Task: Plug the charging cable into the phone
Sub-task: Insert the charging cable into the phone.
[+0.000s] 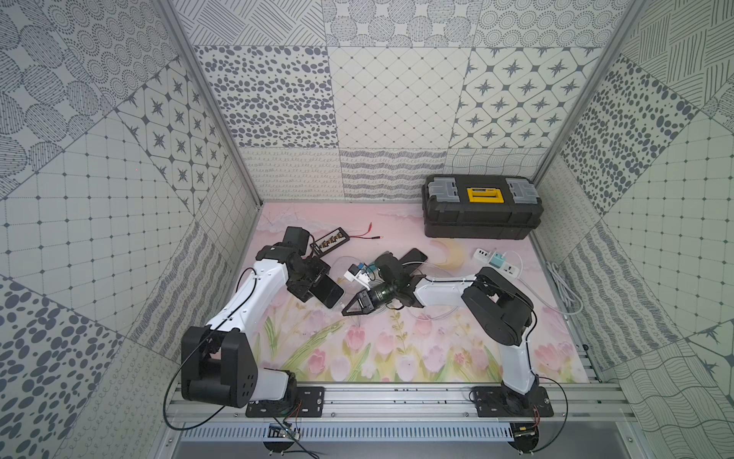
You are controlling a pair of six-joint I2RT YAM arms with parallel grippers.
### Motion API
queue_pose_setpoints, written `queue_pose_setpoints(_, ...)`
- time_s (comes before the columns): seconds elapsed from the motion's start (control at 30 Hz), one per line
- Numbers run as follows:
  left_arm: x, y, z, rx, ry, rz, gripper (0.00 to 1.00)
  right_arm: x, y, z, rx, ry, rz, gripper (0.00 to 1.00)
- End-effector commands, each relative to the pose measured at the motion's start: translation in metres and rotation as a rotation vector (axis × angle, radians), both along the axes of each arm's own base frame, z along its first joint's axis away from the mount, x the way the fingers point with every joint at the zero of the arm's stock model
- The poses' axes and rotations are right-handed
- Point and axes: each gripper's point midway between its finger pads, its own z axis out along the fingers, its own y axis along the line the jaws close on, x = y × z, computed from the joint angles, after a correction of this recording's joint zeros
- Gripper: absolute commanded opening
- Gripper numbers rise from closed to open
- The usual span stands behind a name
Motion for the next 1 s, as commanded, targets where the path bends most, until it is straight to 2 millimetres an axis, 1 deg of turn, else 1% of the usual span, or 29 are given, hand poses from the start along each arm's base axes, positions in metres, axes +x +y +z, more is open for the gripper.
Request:
queue_pose_setpoints(0.0, 0.005, -0.001, -0.001, -0.013, -0.021, -0.003, 0.27, -0.006, 0.001, 0.002, 0.023, -0.021, 0.022, 0.00)
queue_pose_setpoints(0.23, 0.003, -0.003, -0.006, -0.022, -0.013, -0.020, 0.27, -0.001, 0.004, 0.008, 0.026, -0.042, 0.026, 0.00)
queue_pose_setpoints(0.37, 0.002, -0.003, -0.005, -0.021, -0.014, -0.029, 0.27, 0.002, 0.006, 0.008, 0.023, -0.046, 0.027, 0.00)
queue_pose_setpoints(0.97, 0.006, -0.010, -0.003, -0.056, -0.001, -0.087, 0.27, 0.004, 0.005, 0.007, 0.016, -0.076, 0.040, 0.00)
